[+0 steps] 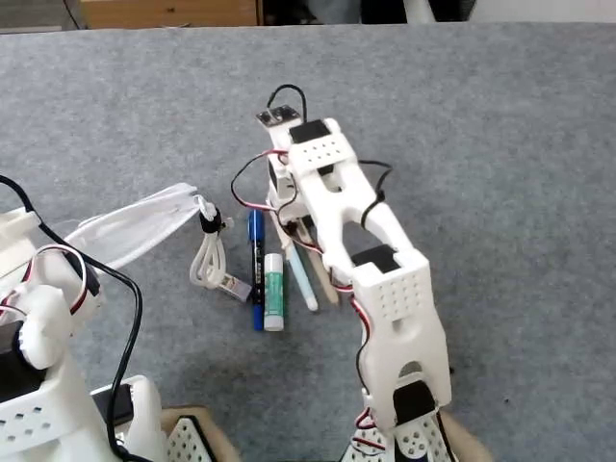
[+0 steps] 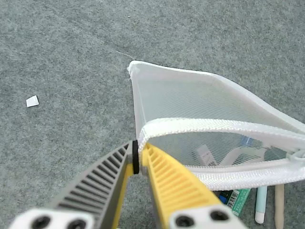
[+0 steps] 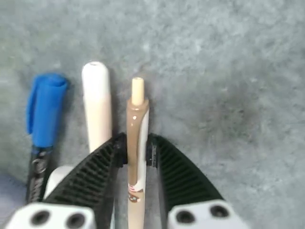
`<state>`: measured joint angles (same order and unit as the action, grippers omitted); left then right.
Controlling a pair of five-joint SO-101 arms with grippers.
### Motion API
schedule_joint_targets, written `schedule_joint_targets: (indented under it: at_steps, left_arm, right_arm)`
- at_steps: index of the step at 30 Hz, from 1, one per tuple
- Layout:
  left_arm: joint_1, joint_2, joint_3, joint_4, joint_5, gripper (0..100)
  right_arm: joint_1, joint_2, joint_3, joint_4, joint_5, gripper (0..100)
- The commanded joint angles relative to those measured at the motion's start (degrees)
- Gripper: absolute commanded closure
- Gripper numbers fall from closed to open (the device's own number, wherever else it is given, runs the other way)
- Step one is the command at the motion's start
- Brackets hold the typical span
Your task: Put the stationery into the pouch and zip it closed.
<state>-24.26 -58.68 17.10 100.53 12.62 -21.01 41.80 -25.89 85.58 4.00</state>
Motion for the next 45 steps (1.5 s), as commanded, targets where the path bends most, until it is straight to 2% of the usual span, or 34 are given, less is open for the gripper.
schedule_joint_targets:
  at_steps: [1,6,9,15,20,23,29,33,35,45]
  left_arm:
    - [-0.7,-0.5,-0.5,0.3,0.4,97]
    - [-0.7,-0.5,-0.5,0.3,0.4,97]
    - [-0.7,-0.5,-0.5,0.3,0.4,97]
    - [-0.7,-0.5,-0.5,0.3,0.4,97]
    - [-0.6,-0.5,-0.5,0.3,0.4,97]
    - [-0.6,-0.5,-0.5,0.3,0.4,97]
    - [-0.6,-0.5,-0.5,0.3,0.4,97]
    - [-0.6,-0.5,-0.5,0.3,0.4,97]
    - [-0.6,-0.5,-0.5,0.3,0.4,97]
    - [-0.7,-0.6,-0.5,0.3,0.4,97]
  right_arm:
    - [0.3,-0.8,-9.0,5.9,-0.1,98.5]
    - [0.3,-0.8,-24.2,14.9,-0.1,98.5]
    - [0.3,-2.2,-31.9,15.7,-0.5,98.5]
    - [-1.2,-13.9,-33.0,15.6,-0.5,98.5]
    - [-3.0,-29.7,-30.3,15.6,-0.2,98.5]
    - [-6.6,-39.9,-27.1,15.6,-0.1,98.5]
    - [-19.9,-53.9,-19.9,13.6,0.3,98.5]
    - [-29.3,-58.2,-12.8,11.3,9.4,98.5]
    - [-31.9,-59.3,-8.7,9.4,11.3,98.6]
    - [-32.5,-64.0,2.0,-11.5,9.0,98.6]
